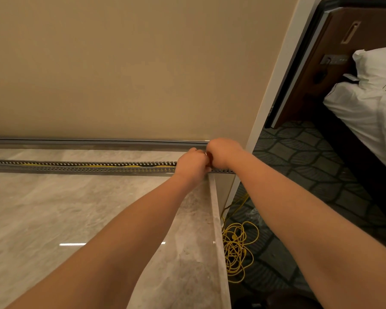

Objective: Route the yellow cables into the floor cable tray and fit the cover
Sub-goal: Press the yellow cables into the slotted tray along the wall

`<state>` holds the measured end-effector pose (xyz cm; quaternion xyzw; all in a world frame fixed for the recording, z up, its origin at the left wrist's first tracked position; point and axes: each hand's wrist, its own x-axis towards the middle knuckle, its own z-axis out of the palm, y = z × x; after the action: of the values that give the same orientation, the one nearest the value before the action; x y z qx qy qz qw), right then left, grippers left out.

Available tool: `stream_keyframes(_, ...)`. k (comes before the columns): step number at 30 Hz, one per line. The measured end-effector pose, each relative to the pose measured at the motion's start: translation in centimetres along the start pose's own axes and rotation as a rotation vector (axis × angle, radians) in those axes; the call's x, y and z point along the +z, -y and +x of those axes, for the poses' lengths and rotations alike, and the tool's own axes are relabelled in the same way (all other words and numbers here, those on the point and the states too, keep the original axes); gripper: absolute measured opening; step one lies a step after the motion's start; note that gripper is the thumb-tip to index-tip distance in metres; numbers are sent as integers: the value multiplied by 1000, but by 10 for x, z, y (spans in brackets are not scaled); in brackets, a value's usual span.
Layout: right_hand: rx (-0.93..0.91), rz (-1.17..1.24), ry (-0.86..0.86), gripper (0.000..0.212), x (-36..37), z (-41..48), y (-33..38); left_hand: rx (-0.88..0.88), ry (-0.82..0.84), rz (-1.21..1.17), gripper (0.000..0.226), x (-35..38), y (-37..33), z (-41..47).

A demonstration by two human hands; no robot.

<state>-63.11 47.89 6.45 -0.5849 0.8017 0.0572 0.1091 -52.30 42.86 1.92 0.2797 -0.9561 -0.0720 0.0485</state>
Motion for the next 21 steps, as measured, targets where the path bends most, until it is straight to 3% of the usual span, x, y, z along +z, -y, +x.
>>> stream_keyframes(4,33,189,76,19,0,2,-13,-1,20,-75,25,-6,9,-2)
stream_keyframes(8,31,259,1,23,6,-4,-15,31,16,-121,27,-15,19,-6)
stream_keyframes(12,11,214,-100,23,5,-3,6,-39,-39,-86,23,-20,37,-20)
stream_keyframes(21,-55,120,-154,27,1,7,61,-246,-126,-40,24,-31,101,-60)
